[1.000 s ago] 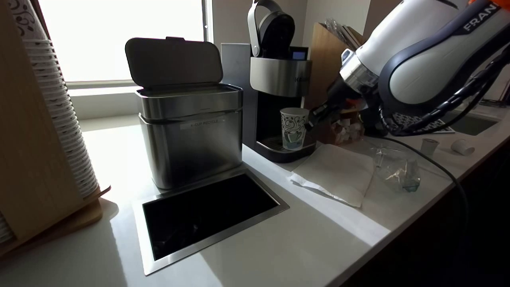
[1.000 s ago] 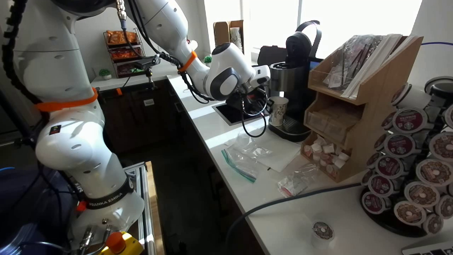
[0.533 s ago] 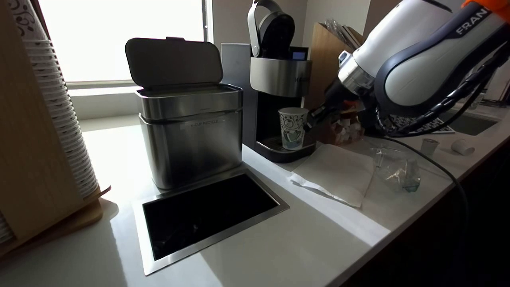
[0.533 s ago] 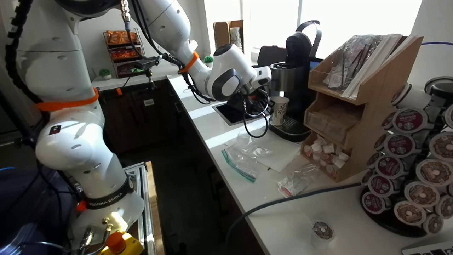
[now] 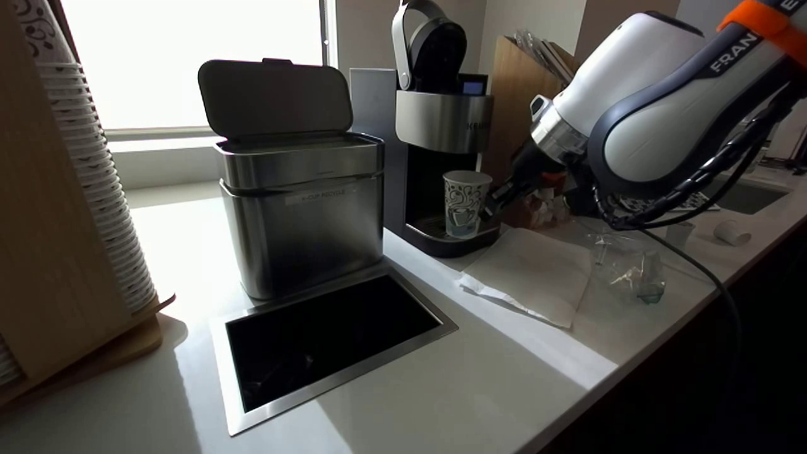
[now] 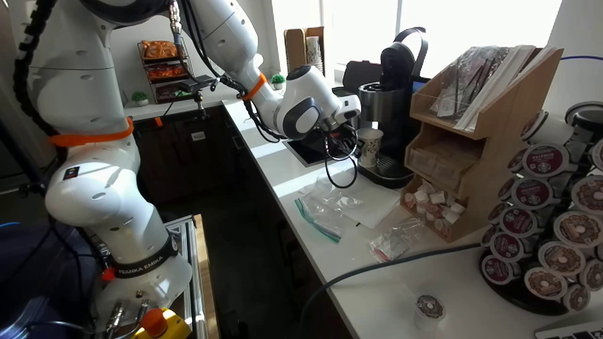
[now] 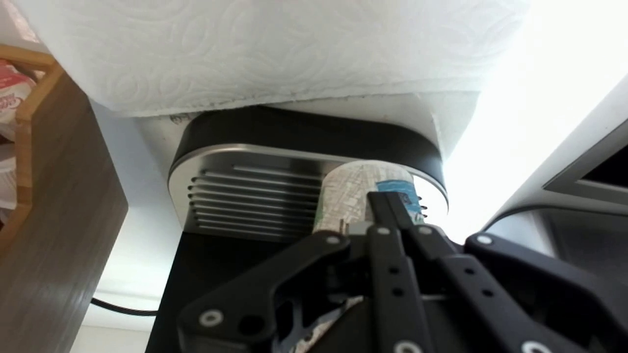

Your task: Put the cup in the coffee maker

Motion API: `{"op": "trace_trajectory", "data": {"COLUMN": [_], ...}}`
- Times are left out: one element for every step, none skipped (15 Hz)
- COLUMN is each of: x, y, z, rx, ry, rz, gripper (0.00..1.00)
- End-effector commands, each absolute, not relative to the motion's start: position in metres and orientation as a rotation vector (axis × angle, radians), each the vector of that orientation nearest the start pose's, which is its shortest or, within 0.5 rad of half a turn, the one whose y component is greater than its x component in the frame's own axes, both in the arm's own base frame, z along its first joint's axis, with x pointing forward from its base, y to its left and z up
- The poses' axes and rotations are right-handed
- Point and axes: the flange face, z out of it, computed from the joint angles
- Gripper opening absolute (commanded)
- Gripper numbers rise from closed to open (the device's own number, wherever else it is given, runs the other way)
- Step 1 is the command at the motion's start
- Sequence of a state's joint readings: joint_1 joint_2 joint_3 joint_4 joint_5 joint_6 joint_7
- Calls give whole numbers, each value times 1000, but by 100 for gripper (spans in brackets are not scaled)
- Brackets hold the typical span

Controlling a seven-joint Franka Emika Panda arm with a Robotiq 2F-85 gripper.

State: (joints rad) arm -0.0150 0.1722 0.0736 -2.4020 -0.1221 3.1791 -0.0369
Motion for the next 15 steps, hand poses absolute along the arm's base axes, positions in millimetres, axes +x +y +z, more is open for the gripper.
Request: {"op": "trace_trajectory", "data": {"x": [546,547,548,548,550,550,551,552,552,553,554,555,556,558,559], "y": [34,32,31,30,31,32,33,34,35,36,37,38,38,39,39], "z": [306,304,303,302,300,298,297,295,293,292,290,289,288,287,286], "rx": [-3007,-3011,-3013,-3015,-3014,-3011,-3011,-3010,-3005,-3003,-3002,-3001,-3000,-3001,-3001], "ry": [-337,-337,-337,-338,-341,-341,-342,-342,-342,-344,-346,-349,-348,-346,-346], "rz": [-940,-936,-933,-931,-930,-926,-924,-920,-916,-913,-910,-907,-907,-910,-912], "gripper": [0,0,0,0,0,0,0,0,0,0,0,0,0,0,0]}}
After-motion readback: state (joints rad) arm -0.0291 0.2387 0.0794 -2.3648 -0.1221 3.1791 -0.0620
